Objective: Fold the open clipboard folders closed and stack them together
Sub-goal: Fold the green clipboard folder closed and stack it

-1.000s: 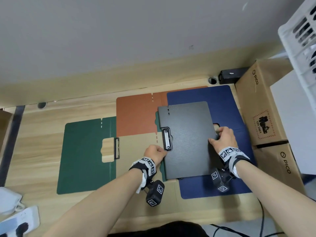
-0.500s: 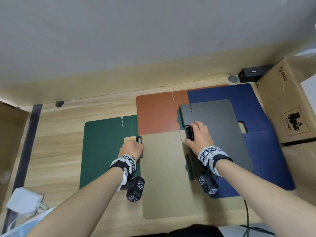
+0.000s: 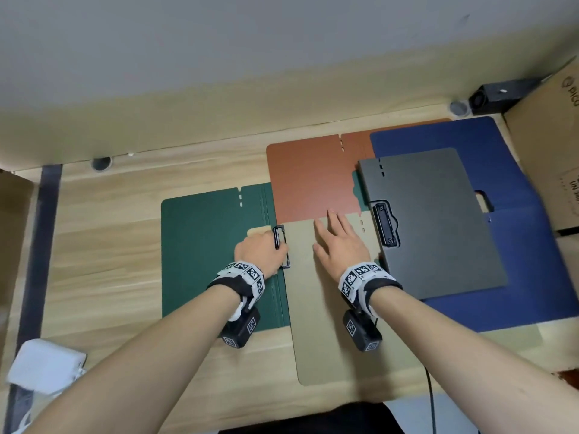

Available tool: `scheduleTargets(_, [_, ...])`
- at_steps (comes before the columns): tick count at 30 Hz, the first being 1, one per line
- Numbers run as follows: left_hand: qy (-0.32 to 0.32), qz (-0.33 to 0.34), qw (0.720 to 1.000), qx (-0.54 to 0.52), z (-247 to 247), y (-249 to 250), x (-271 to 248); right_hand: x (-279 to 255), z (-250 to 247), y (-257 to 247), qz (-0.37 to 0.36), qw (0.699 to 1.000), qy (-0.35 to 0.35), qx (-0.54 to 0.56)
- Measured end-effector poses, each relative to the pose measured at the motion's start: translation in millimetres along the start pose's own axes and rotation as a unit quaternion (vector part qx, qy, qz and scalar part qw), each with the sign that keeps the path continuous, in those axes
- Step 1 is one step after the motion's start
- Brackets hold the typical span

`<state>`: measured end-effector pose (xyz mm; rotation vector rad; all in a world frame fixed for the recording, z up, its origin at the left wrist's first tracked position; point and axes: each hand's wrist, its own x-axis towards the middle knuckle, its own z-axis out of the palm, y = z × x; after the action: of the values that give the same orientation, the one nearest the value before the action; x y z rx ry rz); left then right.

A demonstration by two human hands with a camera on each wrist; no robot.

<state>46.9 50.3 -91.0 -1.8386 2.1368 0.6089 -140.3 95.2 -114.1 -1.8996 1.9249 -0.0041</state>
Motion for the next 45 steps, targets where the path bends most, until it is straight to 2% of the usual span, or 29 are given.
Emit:
scheduleTargets(8, [0.022, 0.017, 0.999, 0.023, 6, -3, 3, 0, -1, -8, 0.009, 1.000, 0.003, -0.020])
scheduleTargets(14, [0.009, -0.009, 1.000, 0.021, 5, 4, 4, -2, 2, -8, 0.009, 1.000, -0.019, -0.022])
scheduleTargets(20, [0.015, 0.001, 0.998, 0.054, -4, 17, -4, -1, 7, 1, -0.002, 0.998, -0.046, -0.050])
scheduleTargets(23, [-0.027, 0.000, 0.995, 0.097, -12, 21, -9, 1, 0, 3, -0.008, 0.997, -0.063, -0.037])
scheduleTargets(26, [-0.090, 0.031, 0.980, 0.177, -19, 23, -14, 1, -6, 6, -0.010, 0.997, -0.075, -0.024])
scheduleTargets(29, [-0.106, 0.018, 0.974, 0.200, -24, 15, -18, 1, -8, 7, -0.010, 0.997, -0.071, -0.032])
scheduleTargets(31, [-0.107, -0.002, 0.976, 0.192, -23, 2, -19, 1, -9, 8, -0.003, 0.997, -0.074, -0.038])
scheduleTargets(34, [-0.064, -0.030, 0.989, 0.131, -17, -22, -14, 2, -10, 8, 0.010, 0.996, -0.081, -0.041])
scheduleTargets(39, [-0.015, 0.013, 0.999, 0.029, -11, -48, -15, 4, -13, -8, 0.054, 0.993, -0.092, -0.059])
scheduleTargets(41, [0.011, 0.015, 0.999, -0.029, -12, -70, -22, -3, -14, -23, 0.065, 0.993, -0.069, -0.072])
scheduleTargets(45, [0.044, -0.049, 0.992, -0.112, -11, -144, -40, -27, 3, -74, -0.009, 0.998, -0.031, -0.062])
